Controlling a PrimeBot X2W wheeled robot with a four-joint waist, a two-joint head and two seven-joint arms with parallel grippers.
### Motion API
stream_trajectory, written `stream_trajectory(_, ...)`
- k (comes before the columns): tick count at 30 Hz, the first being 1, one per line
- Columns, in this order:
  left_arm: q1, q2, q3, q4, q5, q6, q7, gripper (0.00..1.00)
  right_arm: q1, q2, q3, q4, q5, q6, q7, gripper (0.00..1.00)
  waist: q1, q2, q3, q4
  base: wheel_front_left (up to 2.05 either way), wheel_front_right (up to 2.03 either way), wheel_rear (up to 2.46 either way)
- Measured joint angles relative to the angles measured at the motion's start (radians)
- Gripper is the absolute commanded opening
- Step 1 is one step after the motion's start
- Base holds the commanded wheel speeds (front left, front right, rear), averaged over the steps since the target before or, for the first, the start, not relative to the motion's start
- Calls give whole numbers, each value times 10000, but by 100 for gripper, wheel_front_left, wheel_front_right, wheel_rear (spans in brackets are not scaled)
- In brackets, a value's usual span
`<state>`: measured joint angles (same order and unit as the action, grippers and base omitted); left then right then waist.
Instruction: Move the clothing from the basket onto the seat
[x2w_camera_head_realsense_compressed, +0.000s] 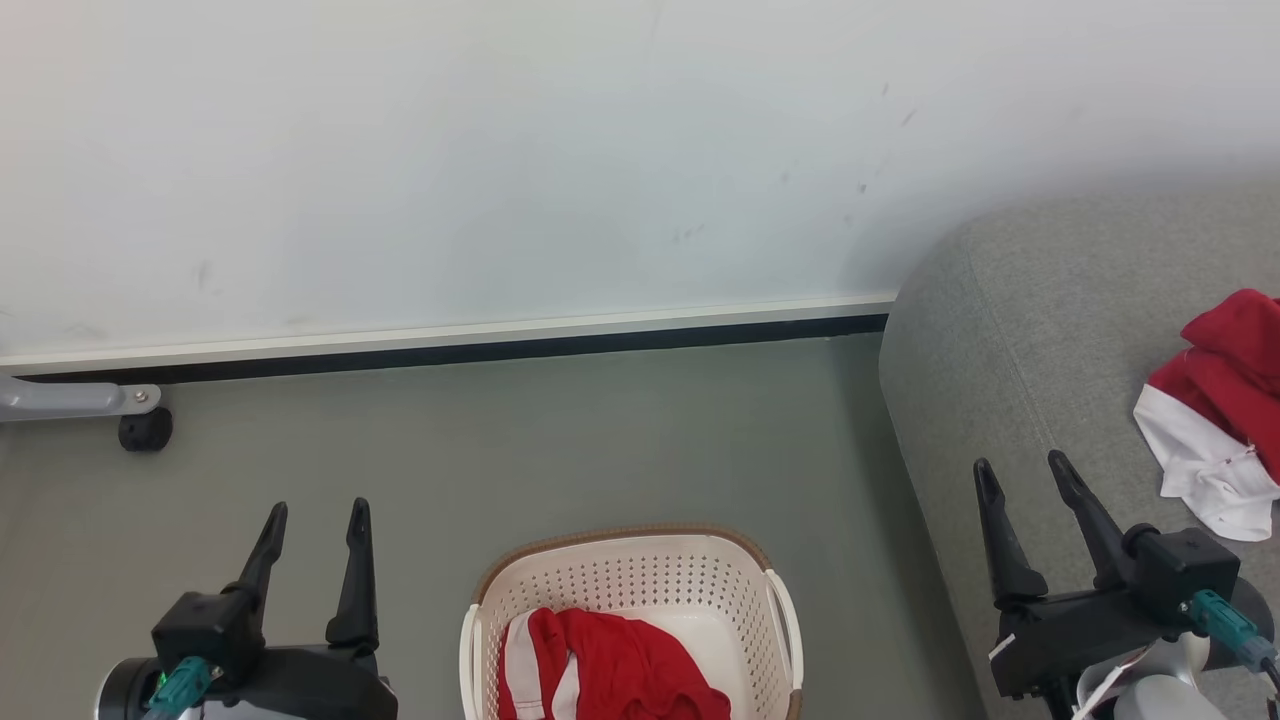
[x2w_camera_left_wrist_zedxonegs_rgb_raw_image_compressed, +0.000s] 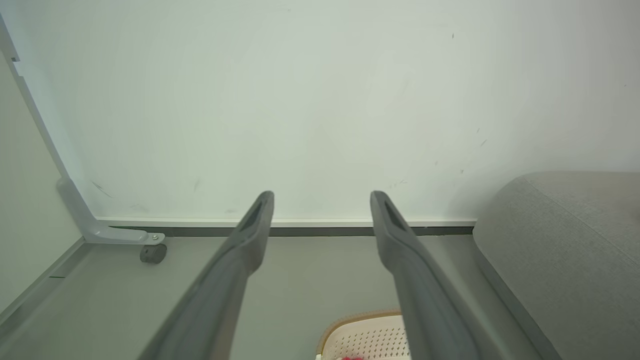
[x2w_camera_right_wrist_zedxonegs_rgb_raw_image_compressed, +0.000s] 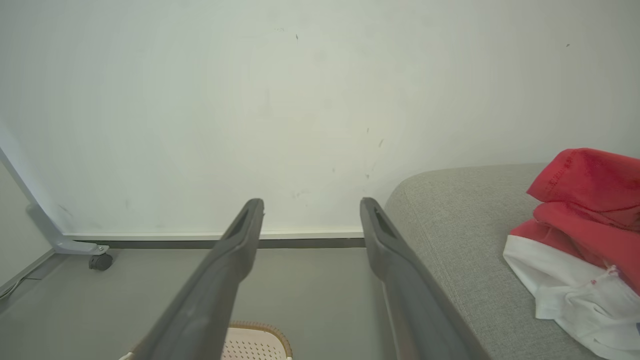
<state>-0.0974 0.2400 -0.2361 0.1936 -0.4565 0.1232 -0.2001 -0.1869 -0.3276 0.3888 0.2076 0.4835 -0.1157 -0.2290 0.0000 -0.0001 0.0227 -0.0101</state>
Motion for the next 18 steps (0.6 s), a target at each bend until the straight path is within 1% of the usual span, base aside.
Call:
stream_trajectory(6, 52, -90, 75, -117, 52, 0, 6, 100, 167, -25, -102, -431, -90, -75, 251, 100, 0, 0, -37, 4, 0, 0, 0)
stream_trajectory(18, 93, -230, 173, -150, 174, 2, 109, 100, 350, -56, -311, -849, -265, -86, 663, 100, 0, 1, -48, -6, 0, 0, 0)
